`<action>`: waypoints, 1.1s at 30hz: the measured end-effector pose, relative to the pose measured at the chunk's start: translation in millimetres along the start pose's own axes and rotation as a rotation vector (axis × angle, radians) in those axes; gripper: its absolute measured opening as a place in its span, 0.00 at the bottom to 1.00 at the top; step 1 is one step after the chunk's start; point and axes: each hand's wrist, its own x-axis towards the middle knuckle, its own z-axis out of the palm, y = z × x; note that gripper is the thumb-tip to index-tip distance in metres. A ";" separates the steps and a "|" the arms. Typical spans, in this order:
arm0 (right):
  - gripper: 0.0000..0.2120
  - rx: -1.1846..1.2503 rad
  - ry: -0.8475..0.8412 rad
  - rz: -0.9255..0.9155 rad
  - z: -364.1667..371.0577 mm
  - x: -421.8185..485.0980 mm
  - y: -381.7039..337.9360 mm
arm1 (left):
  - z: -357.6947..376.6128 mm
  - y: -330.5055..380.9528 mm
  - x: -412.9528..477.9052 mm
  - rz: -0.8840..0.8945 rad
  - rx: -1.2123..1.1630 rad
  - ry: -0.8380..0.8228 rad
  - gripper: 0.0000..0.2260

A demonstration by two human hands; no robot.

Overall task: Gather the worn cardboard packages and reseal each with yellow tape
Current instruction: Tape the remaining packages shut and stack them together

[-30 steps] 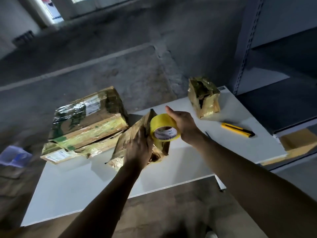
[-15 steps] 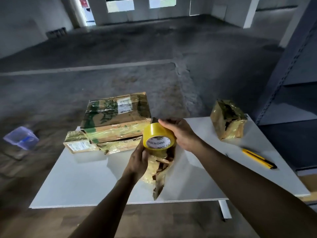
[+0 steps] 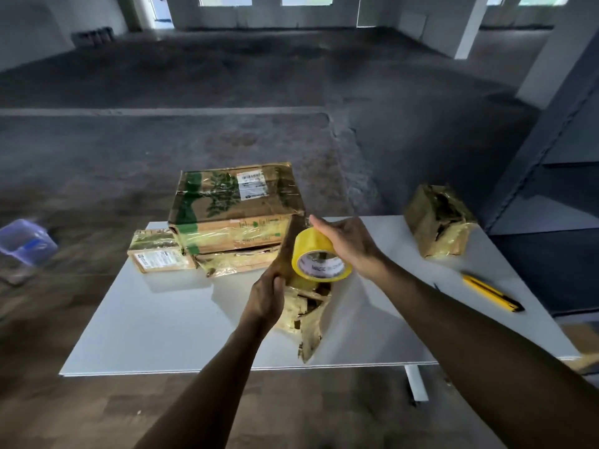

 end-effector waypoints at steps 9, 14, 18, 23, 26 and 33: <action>0.21 -0.015 -0.056 -0.016 -32.8 -9.9 26.1 | 7.5 6.7 9.0 0.179 0.552 -0.084 0.28; 0.35 0.073 -0.082 -0.005 -34.8 -16.6 34.9 | 11.2 10.9 4.2 0.337 0.620 -0.181 0.26; 0.35 0.141 -0.076 0.010 -30.3 -15.7 34.7 | 18.6 26.4 0.3 0.251 0.795 -0.216 0.40; 0.24 0.298 -0.102 0.021 -25.0 -24.7 44.8 | 41.8 38.3 -3.5 0.122 0.869 -0.215 0.52; 0.26 0.360 -0.132 0.020 -26.9 -30.6 56.4 | 46.9 36.7 -1.4 0.079 0.897 -0.196 0.49; 0.29 0.219 -0.081 -0.052 -34.8 -20.2 43.8 | 48.6 39.6 8.1 0.025 0.888 -0.171 0.45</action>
